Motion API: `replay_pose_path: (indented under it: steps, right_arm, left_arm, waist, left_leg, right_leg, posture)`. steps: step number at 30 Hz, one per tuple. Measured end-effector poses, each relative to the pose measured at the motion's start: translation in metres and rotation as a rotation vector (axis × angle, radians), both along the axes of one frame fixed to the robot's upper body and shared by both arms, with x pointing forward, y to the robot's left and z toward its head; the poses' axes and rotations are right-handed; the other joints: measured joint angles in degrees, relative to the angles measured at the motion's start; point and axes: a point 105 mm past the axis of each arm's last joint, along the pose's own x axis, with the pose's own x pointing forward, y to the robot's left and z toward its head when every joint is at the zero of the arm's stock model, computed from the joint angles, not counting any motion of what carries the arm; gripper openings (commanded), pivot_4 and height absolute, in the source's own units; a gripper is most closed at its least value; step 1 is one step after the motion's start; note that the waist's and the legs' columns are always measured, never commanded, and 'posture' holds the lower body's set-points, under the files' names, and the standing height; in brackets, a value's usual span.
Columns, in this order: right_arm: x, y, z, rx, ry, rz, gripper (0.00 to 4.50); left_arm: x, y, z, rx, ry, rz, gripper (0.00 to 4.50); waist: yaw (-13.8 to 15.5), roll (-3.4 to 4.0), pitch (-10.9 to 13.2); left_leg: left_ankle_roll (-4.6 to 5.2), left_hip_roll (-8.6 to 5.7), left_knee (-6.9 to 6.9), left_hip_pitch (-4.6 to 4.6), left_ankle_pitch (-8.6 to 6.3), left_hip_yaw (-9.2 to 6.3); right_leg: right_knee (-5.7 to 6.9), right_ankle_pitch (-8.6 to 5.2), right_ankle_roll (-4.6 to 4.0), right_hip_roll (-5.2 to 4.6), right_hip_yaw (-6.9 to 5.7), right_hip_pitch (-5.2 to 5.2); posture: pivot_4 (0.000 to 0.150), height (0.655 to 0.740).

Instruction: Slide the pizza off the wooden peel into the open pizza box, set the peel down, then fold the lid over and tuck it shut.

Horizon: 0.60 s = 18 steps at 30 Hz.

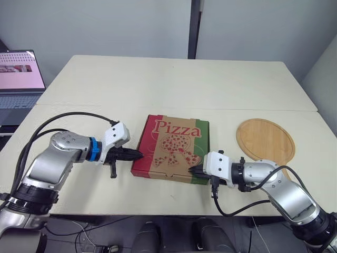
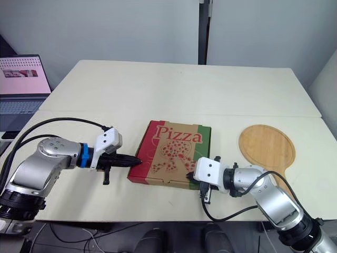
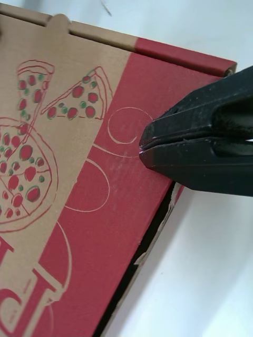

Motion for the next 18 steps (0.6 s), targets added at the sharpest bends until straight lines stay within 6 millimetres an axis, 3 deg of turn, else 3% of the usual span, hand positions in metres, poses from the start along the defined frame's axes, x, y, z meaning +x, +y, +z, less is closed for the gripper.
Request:
replay_pose_path:
  steps: [6,10,13,15,18]
  right_arm:
    - [0.010,-0.010,0.011,0.078,-0.057,-0.089,0.03]
    - [0.033,-0.039,0.030,0.127,-0.164,-0.255,0.03]
    - [0.048,-0.065,0.023,0.080,-0.199,-0.382,0.03]
    - [0.057,-0.077,0.011,0.024,-0.200,-0.441,0.03]
    - [0.059,-0.080,-0.008,-0.038,-0.172,-0.450,0.03]
  left_arm:
    - [-0.007,-0.006,0.001,-0.214,0.076,0.101,0.00]
    - [0.014,0.021,0.030,-0.313,-0.057,0.304,0.00]
    - [0.032,0.041,0.045,-0.368,-0.173,0.468,0.00]
    - [0.036,0.049,0.037,-0.335,-0.189,0.532,0.00]
    - [0.027,0.043,0.002,-0.281,-0.062,0.535,0.00]
  waist:
    - [0.0,-0.03,0.0]
    - [0.0,-0.06,0.0]
    - [0.1,-0.08,0.0]
    - [0.1,-0.08,0.0]
    - [-0.2,-0.08,0.0]
  left_leg:
    - [0.00,0.01,0.05,-0.16,0.00,-0.05]
    - [0.00,0.01,0.04,-0.15,0.00,-0.09]
    - [0.00,-0.03,0.03,-0.15,0.00,-0.06]
    - [-0.01,-0.05,0.01,-0.15,0.00,-0.03]
    - [-0.01,-0.02,-0.02,-0.11,0.00,0.02]
  right_leg:
    - [0.00,0.00,0.01,-0.01,-0.04,-0.08]
    - [0.01,0.00,0.01,-0.01,-0.10,-0.08]
    - [-0.02,0.01,0.01,-0.06,-0.06,-0.07]
    - [-0.02,0.03,-0.03,-0.08,-0.02,-0.07]
    - [-0.02,0.16,-0.24,-0.07,0.04,-0.08]
  posture:
    - [0.150,0.7344]
    - [0.150,0.7344]
    - [0.150,0.7344]
    - [0.150,0.7344]
    - [0.150,0.7344]
